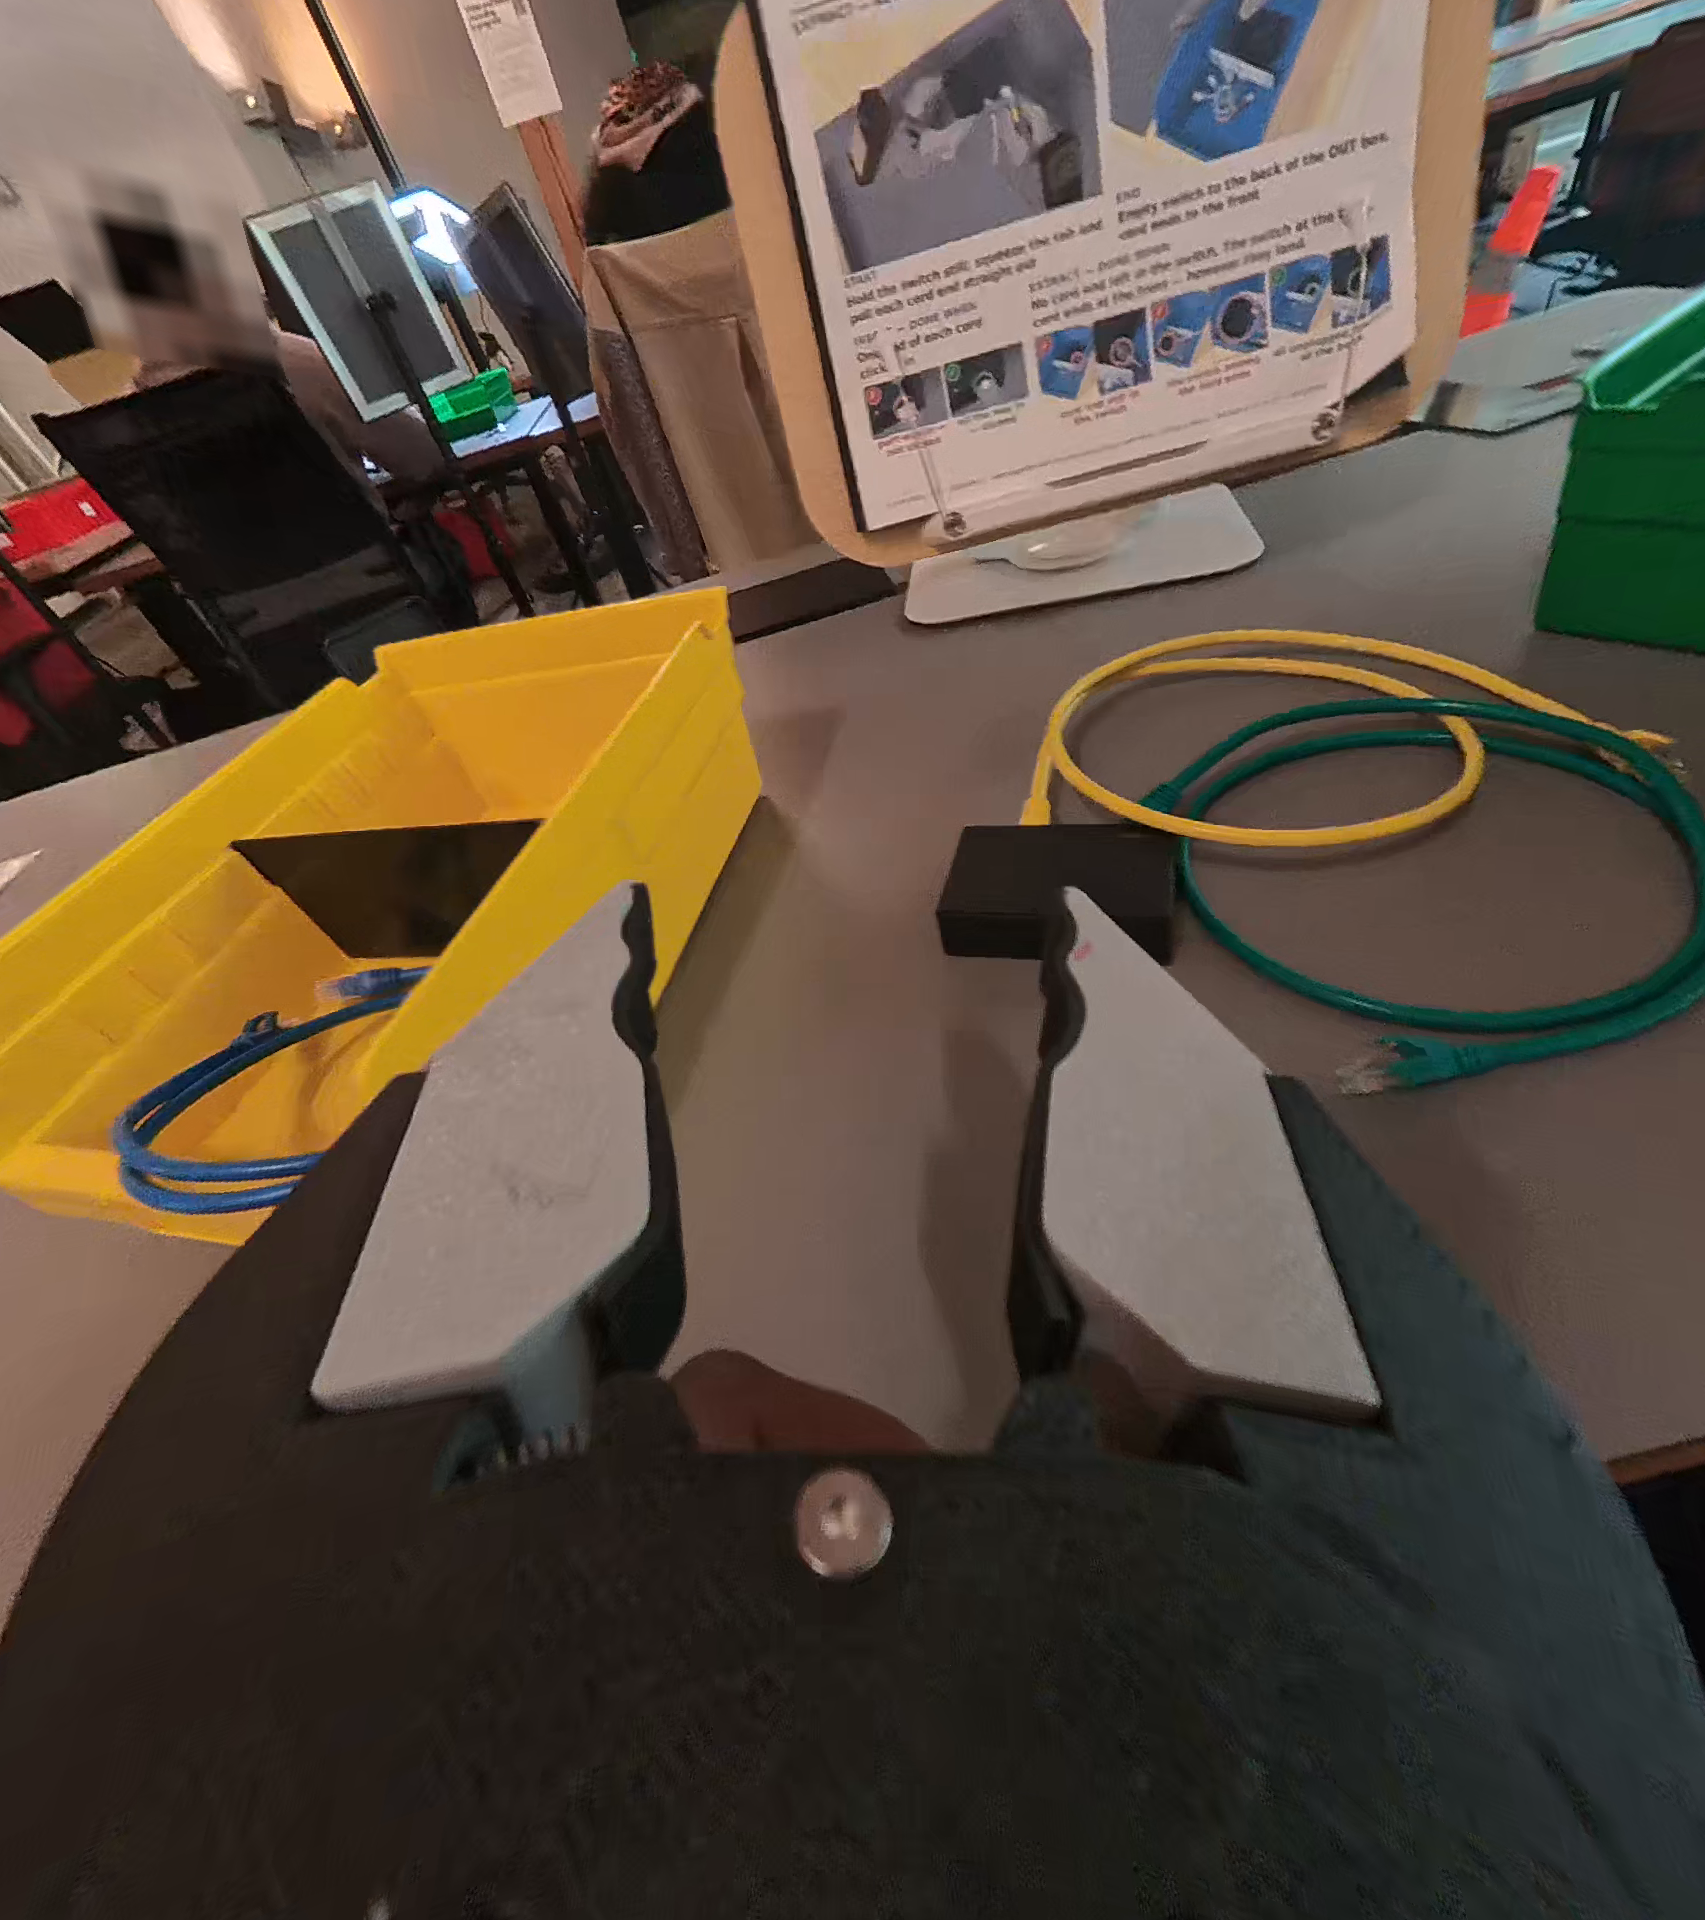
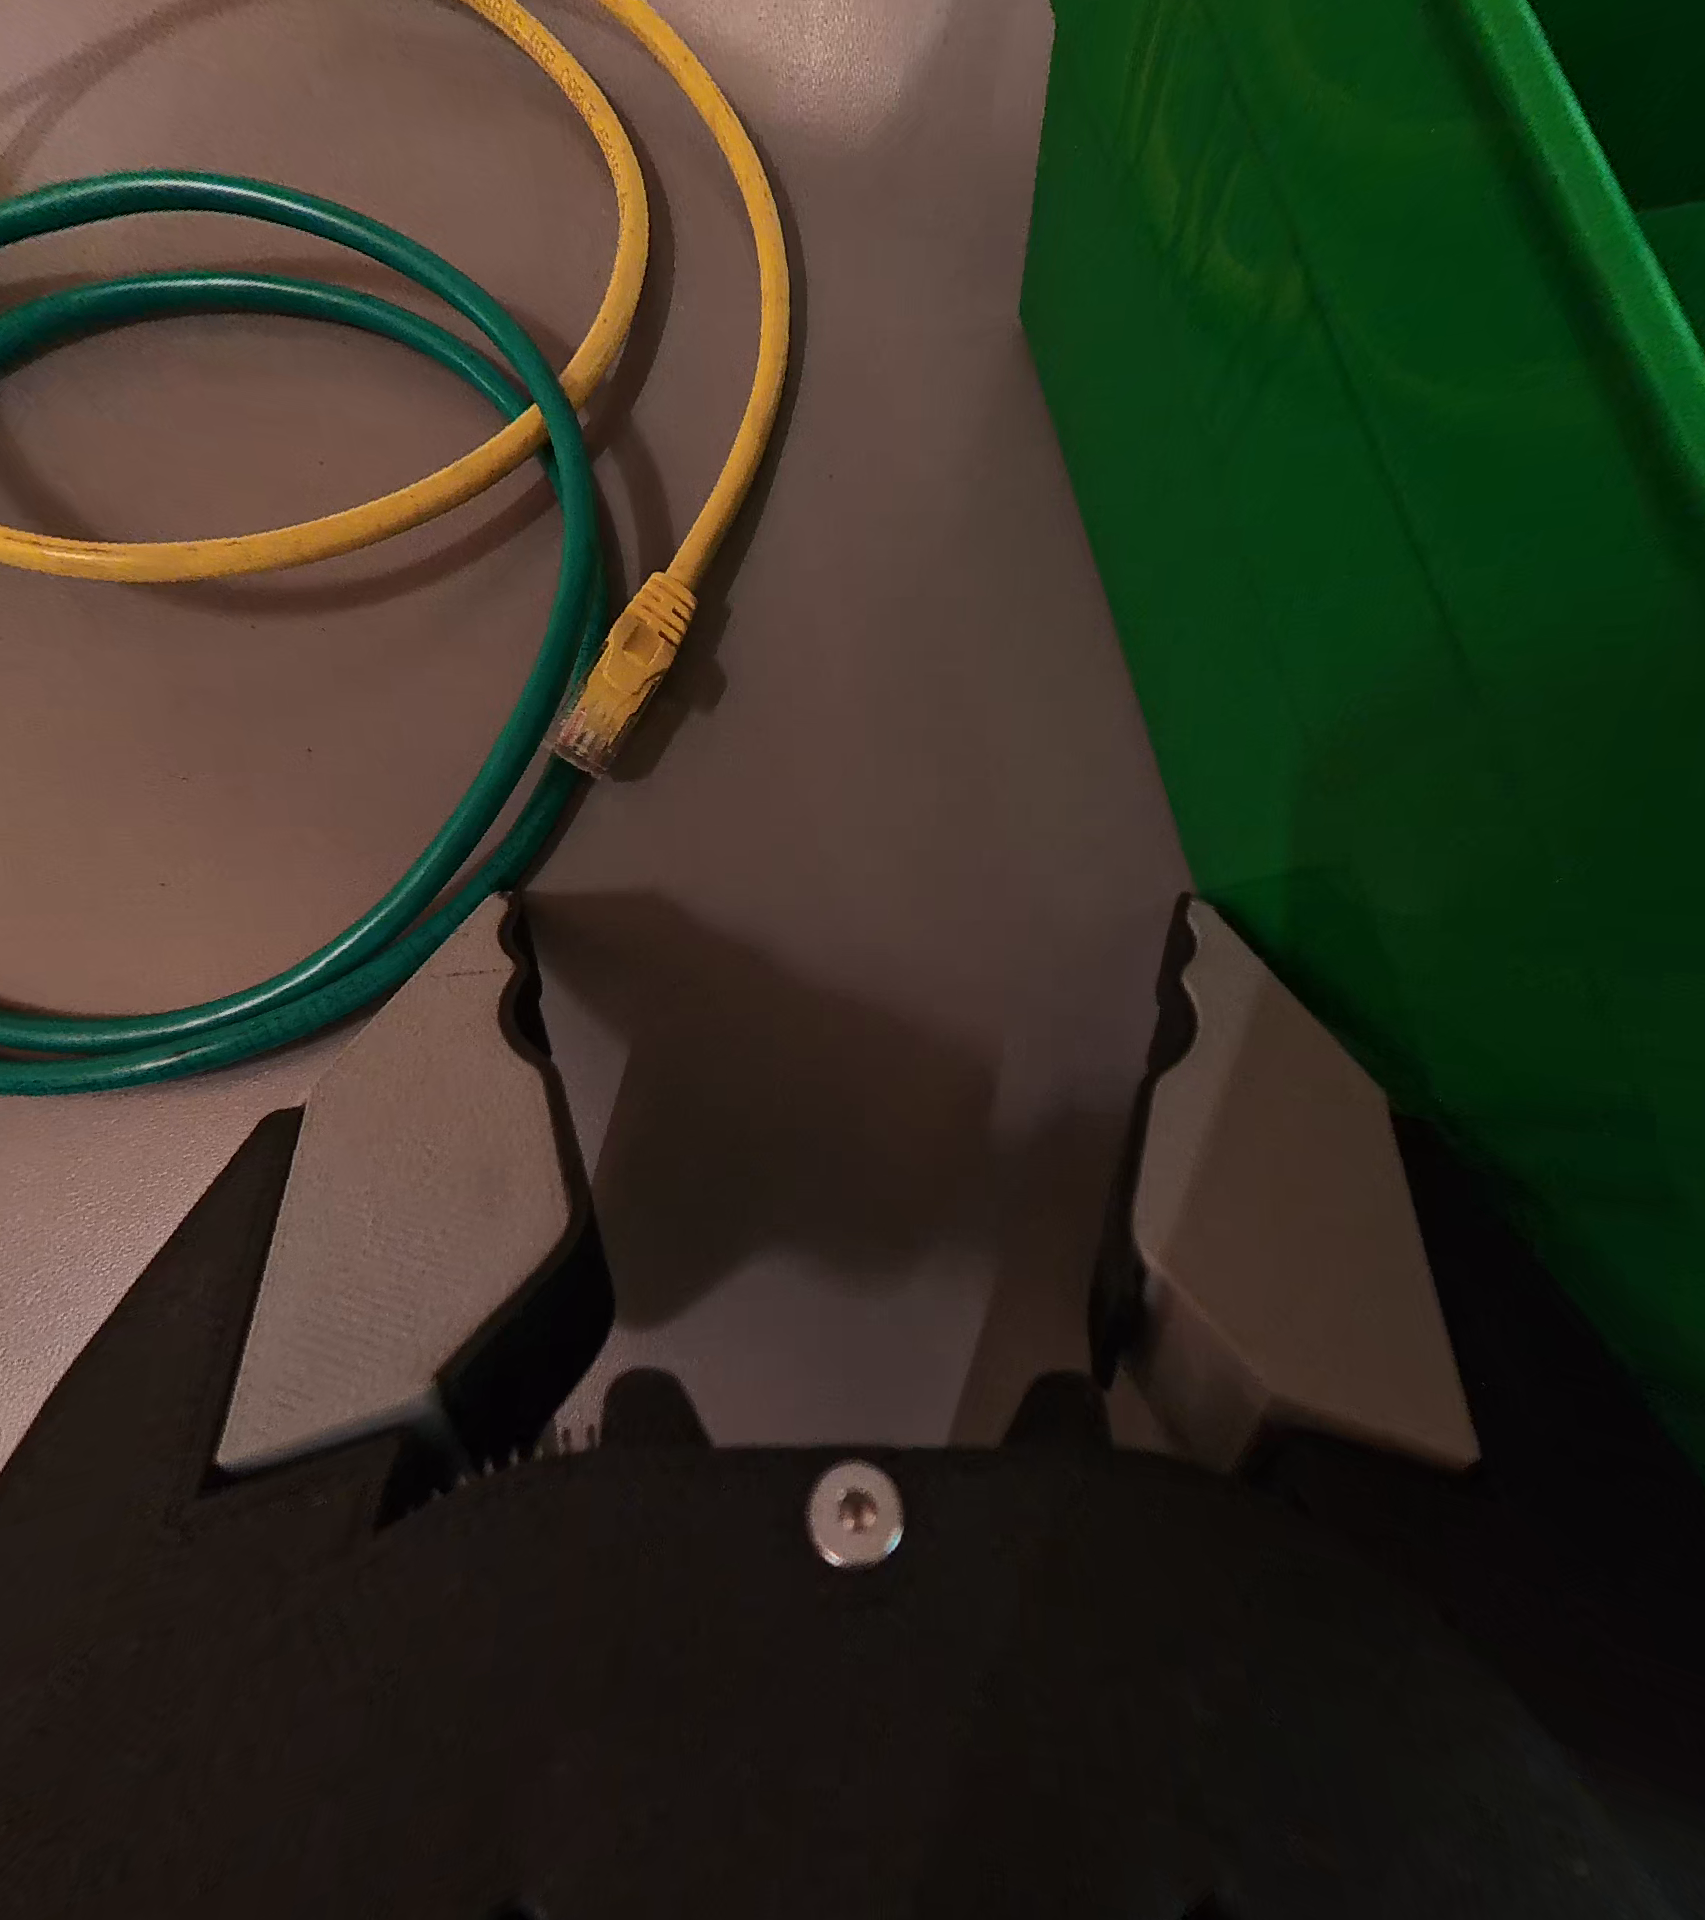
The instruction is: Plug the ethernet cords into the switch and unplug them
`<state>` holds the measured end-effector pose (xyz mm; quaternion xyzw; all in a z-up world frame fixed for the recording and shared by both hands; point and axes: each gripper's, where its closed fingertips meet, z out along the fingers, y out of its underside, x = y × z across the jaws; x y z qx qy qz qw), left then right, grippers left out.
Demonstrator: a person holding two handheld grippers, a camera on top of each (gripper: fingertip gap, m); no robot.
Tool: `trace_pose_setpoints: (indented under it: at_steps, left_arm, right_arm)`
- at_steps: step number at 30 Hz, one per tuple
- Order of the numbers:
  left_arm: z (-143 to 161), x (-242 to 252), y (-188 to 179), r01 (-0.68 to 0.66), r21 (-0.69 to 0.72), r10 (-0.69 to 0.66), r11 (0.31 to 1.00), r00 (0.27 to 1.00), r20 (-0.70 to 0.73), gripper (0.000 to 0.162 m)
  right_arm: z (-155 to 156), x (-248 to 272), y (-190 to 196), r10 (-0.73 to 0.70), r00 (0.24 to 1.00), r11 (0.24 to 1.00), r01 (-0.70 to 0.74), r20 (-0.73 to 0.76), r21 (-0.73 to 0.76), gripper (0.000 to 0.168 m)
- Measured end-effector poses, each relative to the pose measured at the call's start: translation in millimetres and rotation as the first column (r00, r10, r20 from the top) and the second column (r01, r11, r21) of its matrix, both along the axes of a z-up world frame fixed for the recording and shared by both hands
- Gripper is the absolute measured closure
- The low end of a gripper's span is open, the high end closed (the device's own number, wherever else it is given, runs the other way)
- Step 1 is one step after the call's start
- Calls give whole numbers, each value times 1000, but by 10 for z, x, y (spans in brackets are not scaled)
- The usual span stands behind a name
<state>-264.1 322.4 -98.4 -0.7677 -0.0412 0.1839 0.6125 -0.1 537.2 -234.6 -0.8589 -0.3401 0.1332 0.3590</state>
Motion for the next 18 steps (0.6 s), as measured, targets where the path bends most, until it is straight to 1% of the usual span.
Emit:
trace_pose_setpoints:
  at_steps: [5, 9, 12, 18]
  left_arm:
    - [160, -102, -112, -8, 41, 8, 999, 1000, 17, 89]
    - [148, 11, -97, 26, 39, -28, 999, 999, 34, 86]
    - [131, 36, -89, 22, 29, -22, 999, 1000, 3, 87]
    - [88, 57, -79, 38, 16, -38, 999, 999, 11, 86]
  right_arm:
    - [0, 0, 0, 0, 1000, 1000, 0, 0, 0, 52]
    - [1, 1, -1, 0, 1000, 1000, 0, 0, 0, 52]
    - [1, 1, -1, 0, 1000, 1000, 0, 0, 0, 52]
    - [1, 1, 0, 0, 1000, 1000, 0, 0, 0, 52]
